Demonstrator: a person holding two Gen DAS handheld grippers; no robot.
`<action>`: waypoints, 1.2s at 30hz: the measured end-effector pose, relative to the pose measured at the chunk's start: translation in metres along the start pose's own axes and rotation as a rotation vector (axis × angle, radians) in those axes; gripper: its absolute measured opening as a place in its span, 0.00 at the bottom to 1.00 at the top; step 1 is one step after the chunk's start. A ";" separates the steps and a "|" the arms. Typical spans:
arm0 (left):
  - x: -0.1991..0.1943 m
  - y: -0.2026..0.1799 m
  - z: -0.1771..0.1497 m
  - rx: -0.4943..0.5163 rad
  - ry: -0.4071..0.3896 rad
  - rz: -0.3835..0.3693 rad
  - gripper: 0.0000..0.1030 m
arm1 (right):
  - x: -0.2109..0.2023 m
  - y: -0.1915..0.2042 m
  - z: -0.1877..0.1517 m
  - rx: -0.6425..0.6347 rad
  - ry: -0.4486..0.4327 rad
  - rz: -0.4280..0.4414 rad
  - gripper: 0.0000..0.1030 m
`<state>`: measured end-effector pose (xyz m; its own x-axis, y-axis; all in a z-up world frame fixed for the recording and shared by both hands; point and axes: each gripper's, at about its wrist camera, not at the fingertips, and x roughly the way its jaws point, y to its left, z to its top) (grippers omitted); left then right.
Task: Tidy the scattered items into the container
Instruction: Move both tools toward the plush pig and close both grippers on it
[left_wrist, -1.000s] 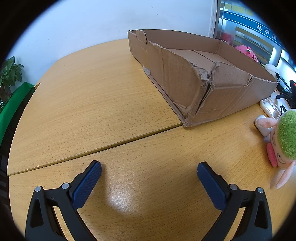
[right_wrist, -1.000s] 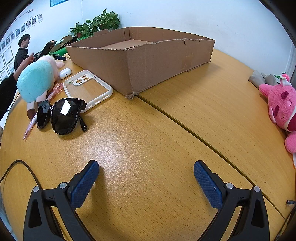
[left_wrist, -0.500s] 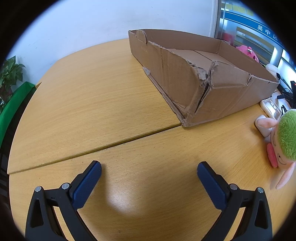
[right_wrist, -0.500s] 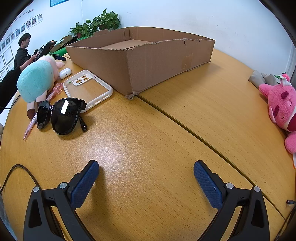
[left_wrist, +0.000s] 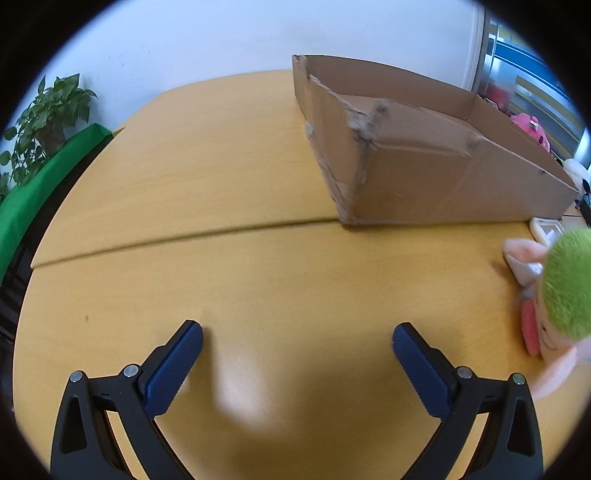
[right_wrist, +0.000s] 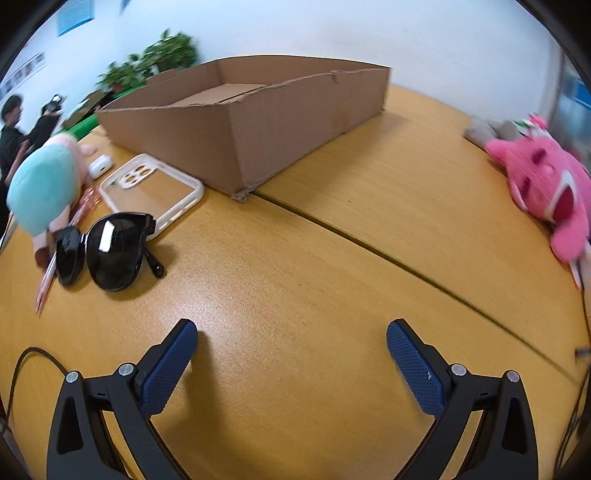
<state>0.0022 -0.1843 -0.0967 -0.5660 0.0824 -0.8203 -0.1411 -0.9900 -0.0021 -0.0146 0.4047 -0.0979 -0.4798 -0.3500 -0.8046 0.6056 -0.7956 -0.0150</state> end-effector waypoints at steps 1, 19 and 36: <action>-0.005 -0.004 -0.003 -0.008 -0.010 -0.006 0.99 | 0.000 0.001 0.000 0.020 0.000 -0.016 1.00; -0.115 -0.092 0.024 -0.048 -0.253 -0.370 0.99 | -0.113 0.110 0.062 0.076 -0.417 0.100 1.00; -0.041 -0.105 0.016 -0.173 -0.084 -0.497 0.90 | -0.020 0.261 0.116 -0.155 -0.210 0.218 1.00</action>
<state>0.0272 -0.0821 -0.0537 -0.5292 0.5485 -0.6474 -0.2772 -0.8328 -0.4791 0.0796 0.1463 -0.0165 -0.4388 -0.6109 -0.6590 0.7900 -0.6117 0.0411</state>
